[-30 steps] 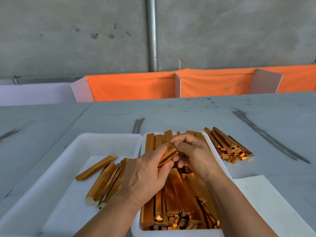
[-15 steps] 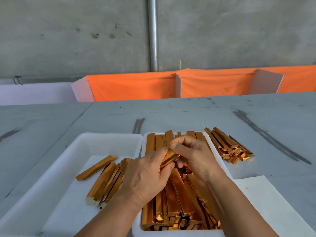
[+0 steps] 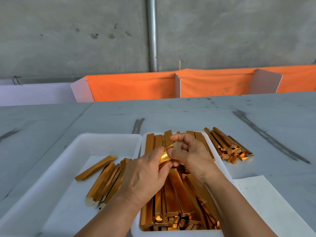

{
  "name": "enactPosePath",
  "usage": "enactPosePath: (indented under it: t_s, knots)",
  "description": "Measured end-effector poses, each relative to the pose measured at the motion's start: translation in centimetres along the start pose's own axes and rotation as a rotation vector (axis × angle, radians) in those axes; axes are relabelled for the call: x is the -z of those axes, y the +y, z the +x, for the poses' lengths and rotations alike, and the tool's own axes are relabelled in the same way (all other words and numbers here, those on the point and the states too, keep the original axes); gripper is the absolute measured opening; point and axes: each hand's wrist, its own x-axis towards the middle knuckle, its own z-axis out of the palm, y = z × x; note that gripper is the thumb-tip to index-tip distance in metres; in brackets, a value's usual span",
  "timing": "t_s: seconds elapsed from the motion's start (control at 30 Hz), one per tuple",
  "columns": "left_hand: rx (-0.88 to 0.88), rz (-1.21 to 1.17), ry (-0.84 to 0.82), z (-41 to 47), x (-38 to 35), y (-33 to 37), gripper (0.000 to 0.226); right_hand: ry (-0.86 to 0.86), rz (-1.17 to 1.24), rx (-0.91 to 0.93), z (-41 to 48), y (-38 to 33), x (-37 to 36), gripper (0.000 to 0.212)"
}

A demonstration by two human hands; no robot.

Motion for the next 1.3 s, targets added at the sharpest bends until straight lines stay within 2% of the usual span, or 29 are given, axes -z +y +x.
enactPosePath:
  t_s: [0.13, 0.33, 0.43, 0.63, 0.77, 0.97, 1.13, 1.3]
  knots:
    - [0.013, -0.014, -0.003, 0.02, -0.06, -0.15, 0.035, -0.001, 0.049, -0.019, -0.02, -0.07, -0.03, 0.032]
    - [0.028, -0.008, 0.002, 0.02, -0.19, -0.29, 0.047, 0.041, 0.203, -0.091, 0.05, -0.32, 0.23, 0.015]
    - [0.031, -0.020, -0.001, 0.06, -0.21, -0.39, 0.044, 0.057, 0.260, -0.124, 0.10, -0.44, 0.34, 0.011]
    - [0.018, -0.011, -0.011, -0.06, -0.23, -0.38, 0.041, 0.131, 0.092, -0.060, 0.06, -0.35, 0.13, 0.005]
    - [0.021, -0.021, -0.019, -0.12, -0.24, -0.38, 0.040, 0.142, -0.059, 0.024, 0.02, -0.21, 0.07, 0.013]
    - [0.036, -0.009, -0.018, -0.07, -0.11, -0.25, 0.040, 0.115, 0.062, -0.029, -0.04, -0.64, -0.09, 0.027]
    - [0.029, -0.011, -0.024, -0.11, -0.09, -0.32, 0.042, 0.127, 0.026, -0.052, 0.03, -0.52, -0.14, 0.008]
    - [0.016, -0.010, -0.024, -0.09, 0.00, -0.28, 0.043, 0.125, 0.012, -0.045, 0.00, -0.50, -0.09, 0.005]
